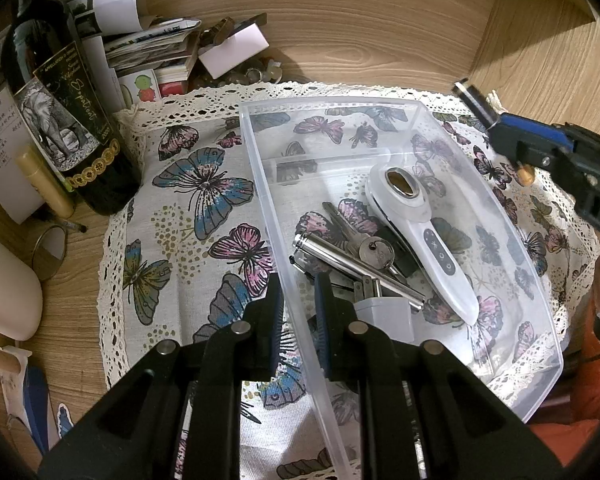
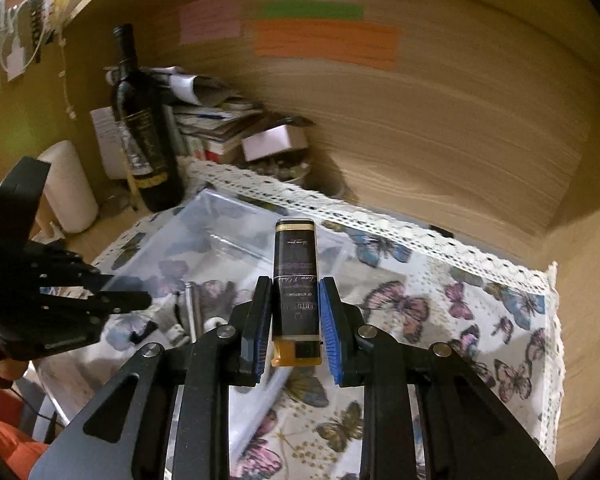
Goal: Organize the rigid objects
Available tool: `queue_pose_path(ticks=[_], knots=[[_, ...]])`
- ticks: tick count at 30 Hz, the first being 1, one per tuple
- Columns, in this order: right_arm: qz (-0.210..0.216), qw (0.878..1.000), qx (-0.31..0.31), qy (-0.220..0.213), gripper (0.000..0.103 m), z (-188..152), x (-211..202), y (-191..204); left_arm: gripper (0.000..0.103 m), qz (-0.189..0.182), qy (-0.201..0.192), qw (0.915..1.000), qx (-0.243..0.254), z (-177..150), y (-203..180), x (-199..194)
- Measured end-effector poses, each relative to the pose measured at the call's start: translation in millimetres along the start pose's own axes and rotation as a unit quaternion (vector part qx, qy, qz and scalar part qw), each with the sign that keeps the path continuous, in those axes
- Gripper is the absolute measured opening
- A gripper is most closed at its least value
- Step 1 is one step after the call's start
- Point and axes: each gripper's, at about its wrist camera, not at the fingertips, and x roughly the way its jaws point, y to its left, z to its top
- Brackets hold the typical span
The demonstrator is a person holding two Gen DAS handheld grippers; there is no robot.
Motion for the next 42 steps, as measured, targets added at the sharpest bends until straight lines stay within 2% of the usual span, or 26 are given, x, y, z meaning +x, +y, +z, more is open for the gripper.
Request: queue_pose_path(ticks=[12, 13, 16, 17, 26, 28, 32, 34, 36, 38, 40, 42], knots=[[0.033, 0.996, -0.041, 0.076, 0.022, -8.2, 43.5, 24.8, 0.015, 0.000, 0.000, 1.0000, 0.000, -0.1, 0.7, 0.3], [0.062, 0.991, -0.027, 0.112, 0.022, -9.5, 46.1, 25.1, 0.015, 0.000, 0.000, 1.0000, 0.000, -0.1, 0.6, 0.3], [0.069, 0.990, -0.024, 0.122, 0.022, -12.7, 50.7, 25.3, 0.015, 0.000, 0.000, 1.0000, 0.000, -0.3, 0.9, 0.3], [0.037, 0.997, -0.037, 0.062, 0.022, -13.3, 50.7, 24.9, 0.015, 0.000, 0.000, 1.0000, 0.000, -0.2, 0.3, 0.3], [0.035, 0.998, -0.029, 0.032, 0.027, -10.9, 35.5, 21.5, 0.015, 0.003, -0.005, 1.0000, -0.002, 2.4, 0.0, -5.1], [0.039, 0.999, -0.021, 0.004, 0.032, -11.3, 29.6, 18.9, 0.015, 0.007, -0.014, 0.9999, 0.000, 3.3, -1.7, -11.9], [0.036, 0.999, -0.010, -0.019, 0.042, -12.6, 12.9, 13.3, 0.015, 0.023, -0.036, 0.9991, 0.004, 5.2, -5.6, -26.6], [0.034, 0.999, -0.007, -0.034, 0.051, -13.7, 2.9, 10.9, 0.015, 0.026, -0.047, 0.9985, 0.005, 6.7, -8.9, -35.1], [0.030, 0.998, -0.002, -0.051, 0.059, -15.2, -8.5, 8.2, 0.023, 0.030, -0.064, 0.9975, 0.006, 7.4, -12.0, -45.6], [0.018, 0.997, 0.005, -0.071, 0.068, -17.1, -20.9, 5.9, 0.047, 0.038, -0.086, 0.9956, 0.006, 8.0, -15.6, -55.7], [0.010, 0.996, 0.012, -0.091, 0.082, -19.9, -32.4, 3.4, 0.062, 0.043, -0.116, 0.9924, 0.005, 6.4, -18.8, -67.8], [0.007, 0.994, 0.021, -0.109, 0.087, -23.4, -43.8, 0.2, 0.070, 0.046, -0.143, 0.9887, 0.002, 4.6, -22.9, -81.2]])
